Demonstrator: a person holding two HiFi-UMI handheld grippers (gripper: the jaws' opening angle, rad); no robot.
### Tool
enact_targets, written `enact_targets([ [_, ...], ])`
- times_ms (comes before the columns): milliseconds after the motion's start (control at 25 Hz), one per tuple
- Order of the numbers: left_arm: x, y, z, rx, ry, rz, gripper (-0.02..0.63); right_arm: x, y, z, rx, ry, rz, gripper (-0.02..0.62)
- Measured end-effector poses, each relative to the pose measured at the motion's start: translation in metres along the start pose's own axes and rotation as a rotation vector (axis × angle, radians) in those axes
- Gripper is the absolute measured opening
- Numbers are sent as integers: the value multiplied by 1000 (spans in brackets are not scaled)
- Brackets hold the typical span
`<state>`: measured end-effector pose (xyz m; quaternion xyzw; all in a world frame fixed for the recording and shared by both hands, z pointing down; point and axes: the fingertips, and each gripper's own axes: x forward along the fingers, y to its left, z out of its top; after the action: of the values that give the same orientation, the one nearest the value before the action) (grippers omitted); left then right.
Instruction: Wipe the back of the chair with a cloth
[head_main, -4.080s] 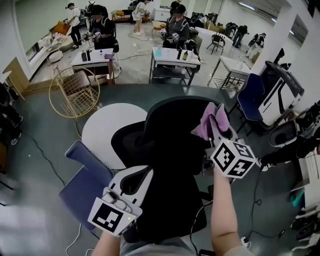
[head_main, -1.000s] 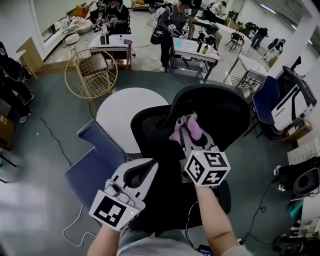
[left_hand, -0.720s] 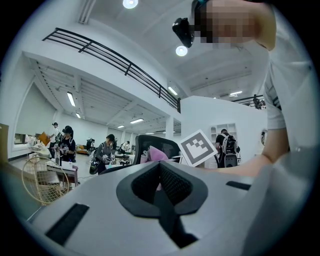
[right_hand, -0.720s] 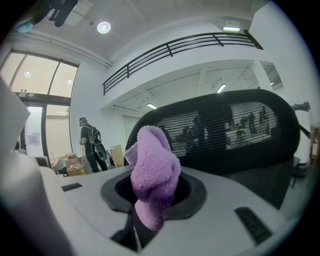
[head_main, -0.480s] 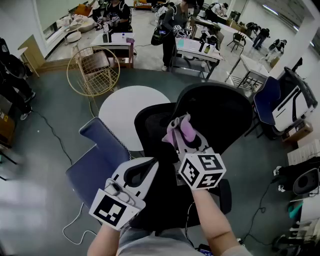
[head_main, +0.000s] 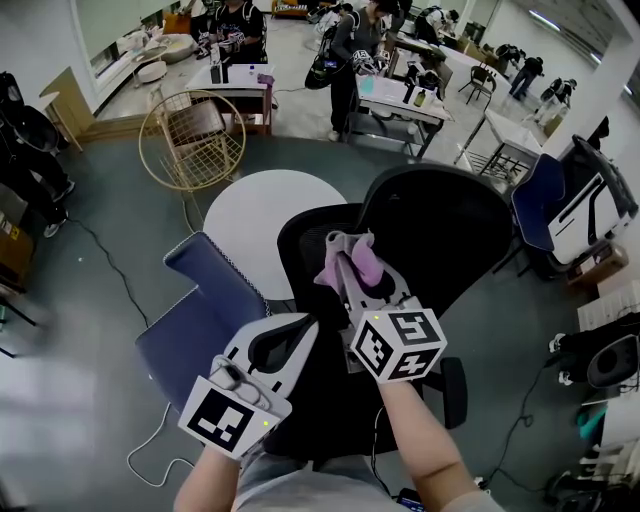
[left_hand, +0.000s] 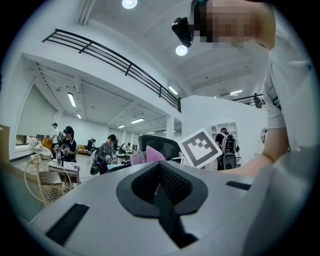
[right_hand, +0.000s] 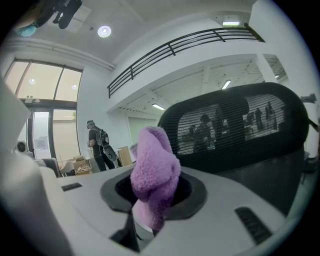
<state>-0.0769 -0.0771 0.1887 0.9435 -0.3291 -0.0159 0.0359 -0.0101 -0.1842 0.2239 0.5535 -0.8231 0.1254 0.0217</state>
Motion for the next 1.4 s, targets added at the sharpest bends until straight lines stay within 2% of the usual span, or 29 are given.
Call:
enact_targets([
  [240,-3,3,-1,-3,1,-5,12,1,7,-3,-7,10,9,107],
  [440,0,5,-2,0,1,-14,12,12,18,-25,-41,63,36,107],
  [800,-15,35,-6,-14,12,42,12,52,24,-42,-30,110,39,107],
  [1120,-25,58,-12,-32,26,80,11,81,14,-49,-26,138,-15,107],
  [1400,-19,59,-17,-19,29,60,12,86,8,-59,-64,112,-52,107],
])
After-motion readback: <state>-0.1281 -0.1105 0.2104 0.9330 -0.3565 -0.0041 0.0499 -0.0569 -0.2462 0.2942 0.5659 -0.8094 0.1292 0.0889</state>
